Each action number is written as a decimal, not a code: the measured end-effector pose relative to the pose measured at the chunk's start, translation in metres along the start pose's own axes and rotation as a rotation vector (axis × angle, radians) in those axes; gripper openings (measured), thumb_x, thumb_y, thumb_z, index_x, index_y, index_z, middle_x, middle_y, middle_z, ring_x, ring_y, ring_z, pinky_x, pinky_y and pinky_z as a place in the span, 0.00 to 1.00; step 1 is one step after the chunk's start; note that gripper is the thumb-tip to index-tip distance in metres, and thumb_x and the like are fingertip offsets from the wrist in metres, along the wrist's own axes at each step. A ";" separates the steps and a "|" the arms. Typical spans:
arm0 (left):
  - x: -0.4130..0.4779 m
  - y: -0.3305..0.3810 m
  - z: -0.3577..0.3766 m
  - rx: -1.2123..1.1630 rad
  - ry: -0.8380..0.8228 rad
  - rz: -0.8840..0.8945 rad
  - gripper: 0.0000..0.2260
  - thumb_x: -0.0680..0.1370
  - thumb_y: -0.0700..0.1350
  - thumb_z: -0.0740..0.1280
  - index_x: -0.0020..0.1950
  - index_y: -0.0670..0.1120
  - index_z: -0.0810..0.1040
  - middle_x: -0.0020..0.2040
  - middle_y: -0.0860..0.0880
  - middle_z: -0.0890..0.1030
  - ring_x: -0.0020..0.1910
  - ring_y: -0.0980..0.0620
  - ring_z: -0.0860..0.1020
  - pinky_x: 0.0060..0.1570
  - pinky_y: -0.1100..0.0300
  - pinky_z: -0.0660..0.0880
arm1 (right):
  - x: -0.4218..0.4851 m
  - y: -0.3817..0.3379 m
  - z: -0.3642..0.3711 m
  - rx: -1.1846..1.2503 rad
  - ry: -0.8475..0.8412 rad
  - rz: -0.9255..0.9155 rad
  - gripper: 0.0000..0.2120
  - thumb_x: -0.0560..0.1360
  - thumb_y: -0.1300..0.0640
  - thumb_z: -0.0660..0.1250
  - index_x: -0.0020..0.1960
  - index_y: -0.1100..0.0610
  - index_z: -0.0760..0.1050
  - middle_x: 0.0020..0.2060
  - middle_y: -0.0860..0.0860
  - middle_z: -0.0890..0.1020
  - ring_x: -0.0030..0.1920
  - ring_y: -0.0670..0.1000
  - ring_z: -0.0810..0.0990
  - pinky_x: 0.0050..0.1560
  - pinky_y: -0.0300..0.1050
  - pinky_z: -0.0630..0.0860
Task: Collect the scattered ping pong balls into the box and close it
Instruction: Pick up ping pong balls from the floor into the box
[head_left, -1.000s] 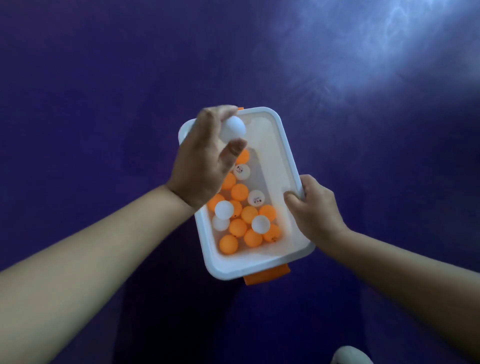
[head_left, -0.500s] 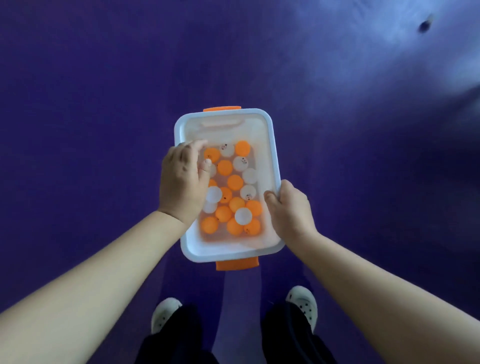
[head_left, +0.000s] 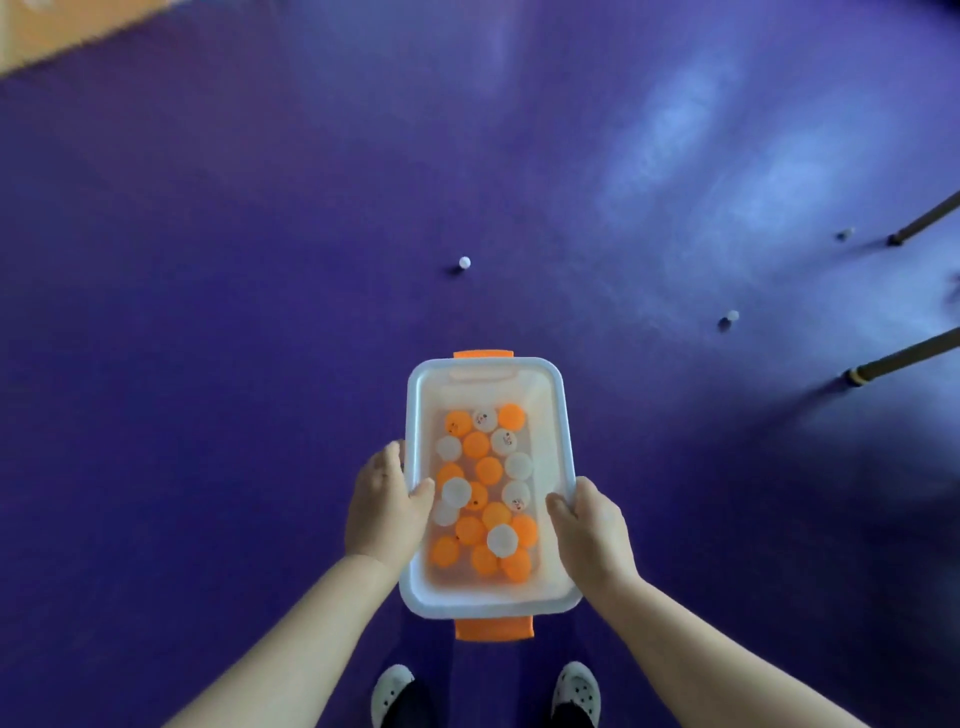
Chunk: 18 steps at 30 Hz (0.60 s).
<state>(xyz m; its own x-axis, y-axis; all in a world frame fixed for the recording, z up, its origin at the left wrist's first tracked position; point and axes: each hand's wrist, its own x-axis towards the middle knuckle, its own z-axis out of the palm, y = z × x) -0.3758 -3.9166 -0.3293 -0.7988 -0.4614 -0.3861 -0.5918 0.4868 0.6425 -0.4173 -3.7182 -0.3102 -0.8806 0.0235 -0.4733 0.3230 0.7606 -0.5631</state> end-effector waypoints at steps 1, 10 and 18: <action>-0.006 0.005 -0.022 0.018 -0.049 -0.018 0.11 0.75 0.46 0.65 0.56 0.45 0.72 0.53 0.47 0.77 0.52 0.47 0.75 0.44 0.54 0.74 | -0.010 -0.017 -0.005 0.012 0.009 -0.002 0.11 0.78 0.55 0.59 0.38 0.57 0.65 0.33 0.49 0.75 0.32 0.48 0.70 0.32 0.44 0.68; -0.003 0.017 -0.133 0.104 -0.171 -0.092 0.10 0.77 0.52 0.62 0.45 0.45 0.71 0.41 0.49 0.77 0.37 0.50 0.76 0.33 0.58 0.70 | -0.034 -0.117 -0.007 0.119 0.013 -0.036 0.10 0.77 0.55 0.61 0.38 0.56 0.67 0.36 0.51 0.78 0.35 0.51 0.76 0.35 0.48 0.74; 0.073 0.048 -0.142 0.070 -0.009 -0.145 0.08 0.77 0.46 0.60 0.41 0.43 0.69 0.36 0.48 0.74 0.33 0.50 0.70 0.30 0.59 0.65 | 0.053 -0.170 -0.006 0.165 -0.020 -0.054 0.13 0.76 0.56 0.63 0.35 0.55 0.63 0.32 0.49 0.74 0.31 0.47 0.70 0.30 0.42 0.68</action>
<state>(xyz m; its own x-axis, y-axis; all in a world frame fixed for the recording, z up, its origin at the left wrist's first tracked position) -0.4468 -4.0325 -0.2328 -0.7050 -0.5241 -0.4778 -0.7070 0.4661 0.5319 -0.5207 -3.8425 -0.2357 -0.8918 -0.0283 -0.4515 0.3294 0.6434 -0.6910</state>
